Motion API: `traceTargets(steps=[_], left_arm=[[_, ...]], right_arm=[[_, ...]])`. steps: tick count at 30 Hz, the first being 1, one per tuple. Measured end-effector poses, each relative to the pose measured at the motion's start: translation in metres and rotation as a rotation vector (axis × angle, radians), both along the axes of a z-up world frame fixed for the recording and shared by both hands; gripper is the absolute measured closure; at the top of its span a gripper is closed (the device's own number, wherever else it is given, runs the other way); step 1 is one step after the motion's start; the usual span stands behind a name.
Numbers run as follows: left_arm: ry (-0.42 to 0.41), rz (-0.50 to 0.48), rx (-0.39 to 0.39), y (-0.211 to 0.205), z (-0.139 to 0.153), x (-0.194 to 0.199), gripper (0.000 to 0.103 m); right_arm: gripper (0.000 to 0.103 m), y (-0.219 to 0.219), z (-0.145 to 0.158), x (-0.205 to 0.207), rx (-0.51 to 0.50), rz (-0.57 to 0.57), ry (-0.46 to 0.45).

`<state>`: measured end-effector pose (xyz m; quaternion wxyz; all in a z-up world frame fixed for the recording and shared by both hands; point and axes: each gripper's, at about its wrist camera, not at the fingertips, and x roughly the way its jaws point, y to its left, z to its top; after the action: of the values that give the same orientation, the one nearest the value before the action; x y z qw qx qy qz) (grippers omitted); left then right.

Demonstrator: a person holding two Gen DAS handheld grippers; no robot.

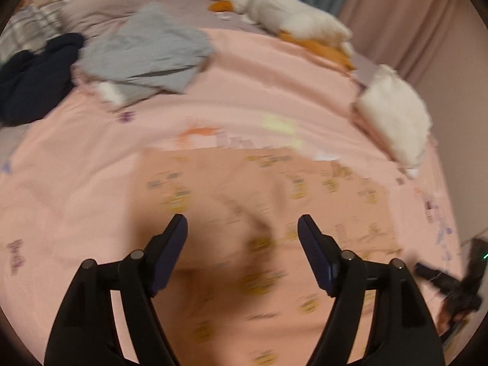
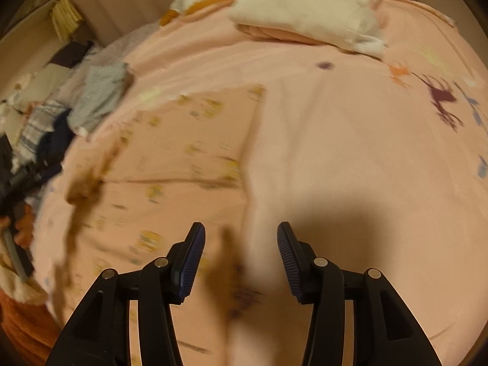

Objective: Fold small clothes

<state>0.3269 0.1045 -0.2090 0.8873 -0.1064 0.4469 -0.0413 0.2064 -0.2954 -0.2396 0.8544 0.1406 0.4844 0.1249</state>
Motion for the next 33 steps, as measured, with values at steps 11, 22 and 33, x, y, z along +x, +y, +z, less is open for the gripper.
traceTargets(steps=[11,22,33], left_arm=[[0.189,-0.078,0.091,0.015,-0.077,-0.029,0.03],[0.098,0.042,-0.06,0.029,-0.085,-0.01,0.061],[0.097,0.076,0.042,0.015,-0.088,0.003,0.072]], right_arm=[[0.029,0.208,0.053,0.108,0.012,0.304,-0.035],[0.06,0.321,-0.016,0.15,-0.294,0.312,0.052],[0.093,0.241,0.035,0.145,-0.046,0.163,-0.033]])
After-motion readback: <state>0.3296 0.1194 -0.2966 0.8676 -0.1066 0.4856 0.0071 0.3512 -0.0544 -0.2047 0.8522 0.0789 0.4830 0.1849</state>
